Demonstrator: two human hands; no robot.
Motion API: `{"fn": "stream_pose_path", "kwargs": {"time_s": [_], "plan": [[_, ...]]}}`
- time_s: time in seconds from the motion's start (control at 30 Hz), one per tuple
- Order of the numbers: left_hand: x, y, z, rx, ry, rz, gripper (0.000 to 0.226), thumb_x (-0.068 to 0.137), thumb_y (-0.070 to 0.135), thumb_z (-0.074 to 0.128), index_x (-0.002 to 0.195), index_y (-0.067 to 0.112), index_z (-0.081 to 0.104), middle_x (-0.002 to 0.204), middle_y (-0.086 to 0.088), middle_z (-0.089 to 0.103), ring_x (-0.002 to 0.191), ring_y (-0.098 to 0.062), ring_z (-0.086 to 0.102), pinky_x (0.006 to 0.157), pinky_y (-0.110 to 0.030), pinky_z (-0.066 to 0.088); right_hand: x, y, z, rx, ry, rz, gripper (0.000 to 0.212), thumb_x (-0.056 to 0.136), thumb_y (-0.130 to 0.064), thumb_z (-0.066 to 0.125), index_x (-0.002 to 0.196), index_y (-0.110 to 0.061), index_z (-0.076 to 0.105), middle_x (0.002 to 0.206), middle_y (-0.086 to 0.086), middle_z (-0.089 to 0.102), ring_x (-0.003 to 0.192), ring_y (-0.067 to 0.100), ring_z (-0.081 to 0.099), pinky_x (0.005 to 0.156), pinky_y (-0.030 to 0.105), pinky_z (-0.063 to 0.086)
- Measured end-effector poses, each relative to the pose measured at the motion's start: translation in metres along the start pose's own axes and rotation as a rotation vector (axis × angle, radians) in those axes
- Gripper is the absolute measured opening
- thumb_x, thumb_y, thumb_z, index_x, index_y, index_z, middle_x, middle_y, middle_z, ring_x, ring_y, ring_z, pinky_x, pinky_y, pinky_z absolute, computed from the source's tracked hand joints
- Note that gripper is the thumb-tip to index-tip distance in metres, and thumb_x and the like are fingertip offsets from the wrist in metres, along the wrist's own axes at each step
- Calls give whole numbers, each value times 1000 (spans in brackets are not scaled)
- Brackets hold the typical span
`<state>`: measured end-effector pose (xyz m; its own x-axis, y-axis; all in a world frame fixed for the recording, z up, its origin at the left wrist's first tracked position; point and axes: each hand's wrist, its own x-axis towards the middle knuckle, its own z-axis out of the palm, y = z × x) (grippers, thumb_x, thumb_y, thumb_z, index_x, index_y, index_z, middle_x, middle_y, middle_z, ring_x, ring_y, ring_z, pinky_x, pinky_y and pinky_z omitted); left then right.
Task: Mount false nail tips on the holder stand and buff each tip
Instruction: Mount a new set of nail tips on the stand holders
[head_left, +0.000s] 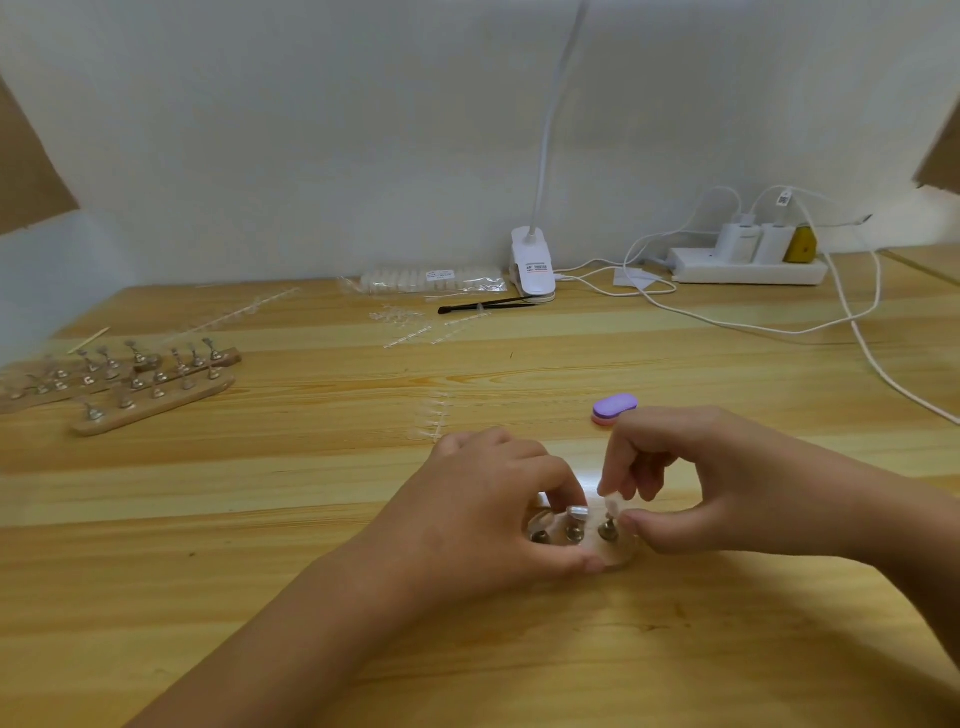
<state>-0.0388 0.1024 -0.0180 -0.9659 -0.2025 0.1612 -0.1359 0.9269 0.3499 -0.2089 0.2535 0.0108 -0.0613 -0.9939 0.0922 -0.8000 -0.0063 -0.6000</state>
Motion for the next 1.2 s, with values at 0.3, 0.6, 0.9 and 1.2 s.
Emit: {"fn": "stream_pose_path", "kwargs": {"time_s": [0.3, 0.6, 0.9, 1.2], "plan": [[1, -2, 1, 1, -2, 10, 42, 76, 71, 59, 107, 42, 61, 107, 24, 58, 107, 7, 40, 105, -28, 22, 2, 2, 4, -24, -36, -1, 13, 77, -40, 69, 89, -36, 65, 93, -17, 63, 91, 8, 60, 75, 16, 46], [1, -2, 1, -17, -8, 4, 42, 75, 72, 59, 105, 42, 61, 104, 24, 59, 105, 7, 43, 105, -27, 24, 3, 4, 4, 18, -58, 20, 11, 76, -37, 71, 85, -36, 65, 91, -16, 66, 90, 6, 63, 79, 21, 50], [2, -2, 1, -25, -32, 5, 43, 77, 71, 60, 108, 41, 60, 107, 23, 58, 107, 6, 45, 106, -28, 24, 4, 13, -2, 197, -111, 47, 26, 81, -44, 71, 105, -35, 67, 106, -13, 68, 103, 11, 64, 88, 27, 53], [1, -1, 0, -8, -54, 6, 41, 80, 68, 60, 110, 41, 58, 111, 22, 58, 109, 5, 45, 110, -29, 23, 14, 26, 11, 271, -84, 160, 35, 73, -66, 65, 68, -33, 56, 74, -6, 52, 68, 12, 43, 68, 33, 35]]}}
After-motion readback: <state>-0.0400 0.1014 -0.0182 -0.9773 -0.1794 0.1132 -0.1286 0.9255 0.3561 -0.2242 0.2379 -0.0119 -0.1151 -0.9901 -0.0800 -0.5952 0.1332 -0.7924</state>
